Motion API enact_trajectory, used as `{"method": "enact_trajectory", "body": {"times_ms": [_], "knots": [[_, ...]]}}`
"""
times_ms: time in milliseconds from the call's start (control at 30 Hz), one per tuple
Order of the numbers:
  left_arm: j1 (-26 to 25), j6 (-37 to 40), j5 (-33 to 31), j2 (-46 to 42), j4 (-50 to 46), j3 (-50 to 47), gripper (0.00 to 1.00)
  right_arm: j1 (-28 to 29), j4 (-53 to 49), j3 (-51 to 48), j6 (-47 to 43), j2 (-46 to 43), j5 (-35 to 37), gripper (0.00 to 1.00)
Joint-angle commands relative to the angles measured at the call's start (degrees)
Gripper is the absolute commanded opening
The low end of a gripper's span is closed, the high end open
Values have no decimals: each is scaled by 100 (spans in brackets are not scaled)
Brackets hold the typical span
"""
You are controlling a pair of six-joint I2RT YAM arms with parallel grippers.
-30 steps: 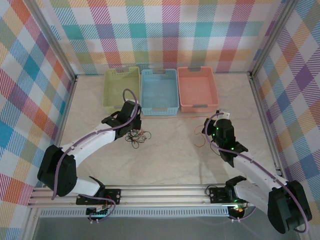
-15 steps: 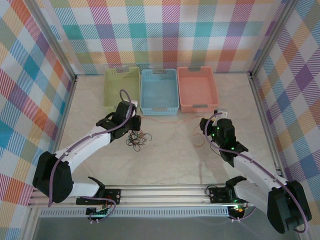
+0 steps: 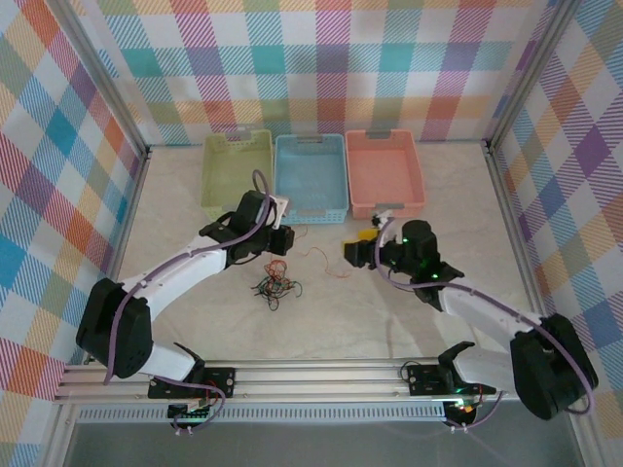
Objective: Untangle the cables
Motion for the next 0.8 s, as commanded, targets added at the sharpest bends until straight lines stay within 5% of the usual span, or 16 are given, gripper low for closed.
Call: {"method": "enact_trajectory", "body": {"times_ms": [0, 600, 767], "knots": [[-143, 173, 380, 2, -105, 218, 15, 400, 92, 333, -745, 299, -686, 67], [-683, 59, 829, 66, -122, 44, 11, 941, 751, 165, -1703, 619, 74, 66], [-718, 85, 853, 41, -105, -49, 11, 973, 1099, 256, -1787, 953, 169, 59]]}}
